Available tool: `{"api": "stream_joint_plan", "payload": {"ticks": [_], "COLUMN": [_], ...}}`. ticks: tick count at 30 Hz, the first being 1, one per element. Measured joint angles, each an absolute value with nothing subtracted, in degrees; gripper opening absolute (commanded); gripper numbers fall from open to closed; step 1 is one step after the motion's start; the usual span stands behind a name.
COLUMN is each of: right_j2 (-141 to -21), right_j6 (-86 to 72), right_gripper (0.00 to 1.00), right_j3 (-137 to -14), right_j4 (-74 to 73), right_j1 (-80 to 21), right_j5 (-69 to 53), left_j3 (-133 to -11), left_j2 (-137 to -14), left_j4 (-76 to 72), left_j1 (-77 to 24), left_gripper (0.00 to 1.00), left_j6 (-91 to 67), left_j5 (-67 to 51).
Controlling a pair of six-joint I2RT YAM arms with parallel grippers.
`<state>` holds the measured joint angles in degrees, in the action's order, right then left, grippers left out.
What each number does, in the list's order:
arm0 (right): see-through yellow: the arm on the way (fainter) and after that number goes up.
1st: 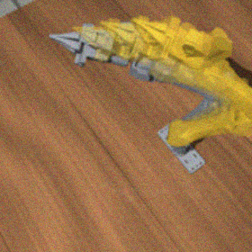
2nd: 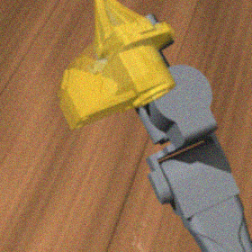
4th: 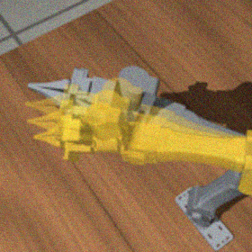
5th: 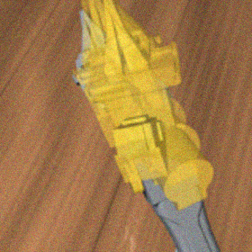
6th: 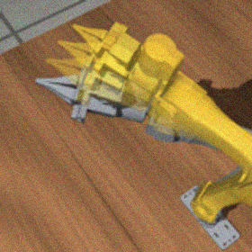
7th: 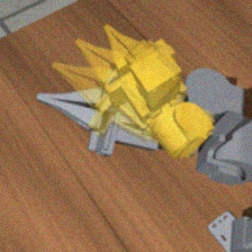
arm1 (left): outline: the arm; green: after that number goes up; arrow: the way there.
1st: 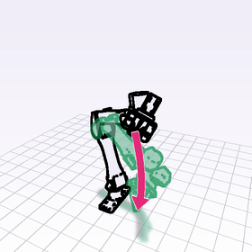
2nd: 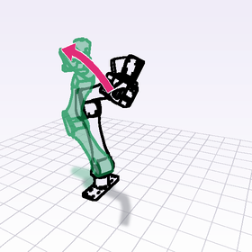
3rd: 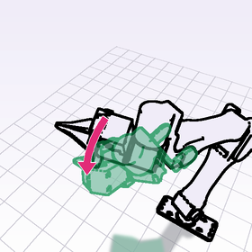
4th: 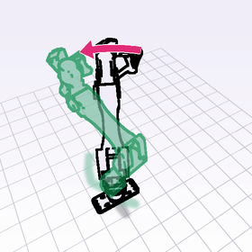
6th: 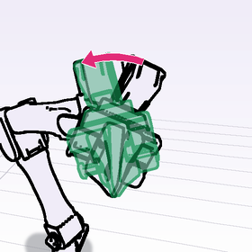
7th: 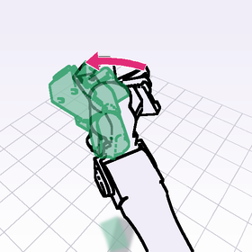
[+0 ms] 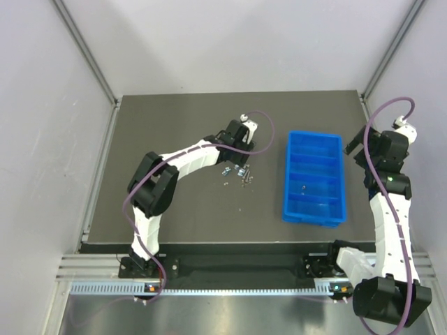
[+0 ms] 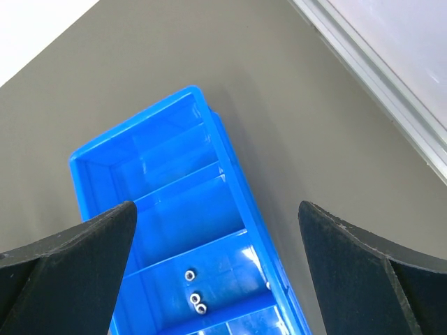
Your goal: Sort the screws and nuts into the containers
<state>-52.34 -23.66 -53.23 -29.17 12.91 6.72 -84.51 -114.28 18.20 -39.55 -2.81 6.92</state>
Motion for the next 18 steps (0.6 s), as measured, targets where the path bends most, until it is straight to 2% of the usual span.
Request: {"api": "stream_joint_plan", "payload": {"ticks": [7, 14, 18], "right_j2": [-52.6, -52.58, -52.56], "right_j6": [-23.62, -23.62, -23.62], "right_gripper": [1.0, 1.0, 1.0], "right_j3": [-52.29, -51.35, -51.33], "right_j4": [-29.17, -29.17, -29.15], "right_j1": [12.91, 12.91, 12.91], "right_j5": [7.03, 7.05, 7.07], "left_j3": [-84.42, -84.53, -85.47], "left_j2": [-116.14, -118.41, -120.53], "left_j4": [17.54, 16.05, 15.68], "left_j1": [-39.55, -39.57, -39.57], "left_gripper": [0.63, 0.69, 0.7], "left_j6": [-1.1, -0.69, -0.6], "left_j5": [4.25, 2.81, 1.93]}}
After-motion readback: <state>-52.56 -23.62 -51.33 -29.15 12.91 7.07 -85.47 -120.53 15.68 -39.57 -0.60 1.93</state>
